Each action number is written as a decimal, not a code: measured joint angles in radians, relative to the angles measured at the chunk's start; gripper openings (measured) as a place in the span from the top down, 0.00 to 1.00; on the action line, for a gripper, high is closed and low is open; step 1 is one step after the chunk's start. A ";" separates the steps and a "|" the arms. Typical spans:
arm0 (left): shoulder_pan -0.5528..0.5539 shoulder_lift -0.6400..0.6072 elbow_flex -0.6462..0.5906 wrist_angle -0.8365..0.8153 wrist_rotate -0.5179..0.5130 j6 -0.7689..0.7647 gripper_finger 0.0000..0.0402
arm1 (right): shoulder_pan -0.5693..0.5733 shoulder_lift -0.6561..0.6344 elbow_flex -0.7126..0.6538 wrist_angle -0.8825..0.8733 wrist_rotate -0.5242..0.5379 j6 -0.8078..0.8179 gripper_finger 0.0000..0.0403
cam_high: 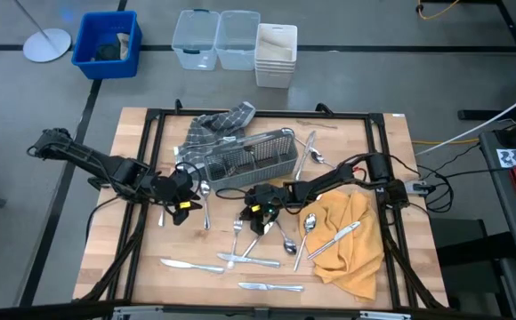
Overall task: Sort silverware
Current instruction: Put the silver fork into the gray silverware basket
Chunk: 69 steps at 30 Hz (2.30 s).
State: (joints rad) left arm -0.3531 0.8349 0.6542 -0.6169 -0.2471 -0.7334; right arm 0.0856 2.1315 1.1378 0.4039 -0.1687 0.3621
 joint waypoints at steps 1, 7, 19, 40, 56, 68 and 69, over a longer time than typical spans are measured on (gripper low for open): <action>0.000 0.000 0.000 0.000 0.000 0.000 0.65 | 0.000 0.000 0.000 0.001 0.000 -0.001 0.80; 0.000 0.000 0.000 -0.001 -0.009 0.000 0.65 | -0.001 -0.001 0.001 0.032 -0.002 -0.015 0.97; 0.000 0.000 0.000 -0.009 -0.051 0.000 0.65 | -0.014 -0.033 0.001 0.078 -0.012 -0.044 0.98; 0.000 0.000 0.000 -0.058 -0.054 0.000 0.65 | -0.078 -0.412 0.001 -0.094 0.127 -0.331 1.00; 0.000 0.000 -0.001 -0.053 -0.054 0.007 0.65 | -0.080 -0.604 0.001 -0.195 0.557 -0.684 1.00; 0.000 0.000 -0.001 -0.053 -0.054 0.007 0.65 | -0.080 -0.603 0.001 -0.216 0.673 -0.771 1.00; 0.000 0.000 -0.001 -0.053 -0.053 0.007 0.65 | -0.080 -0.603 0.001 -0.231 0.670 -0.771 1.00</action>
State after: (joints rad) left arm -0.3529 0.8349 0.6537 -0.6697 -0.3004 -0.7263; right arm 0.0055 1.5280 1.1389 0.1727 0.5018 -0.4093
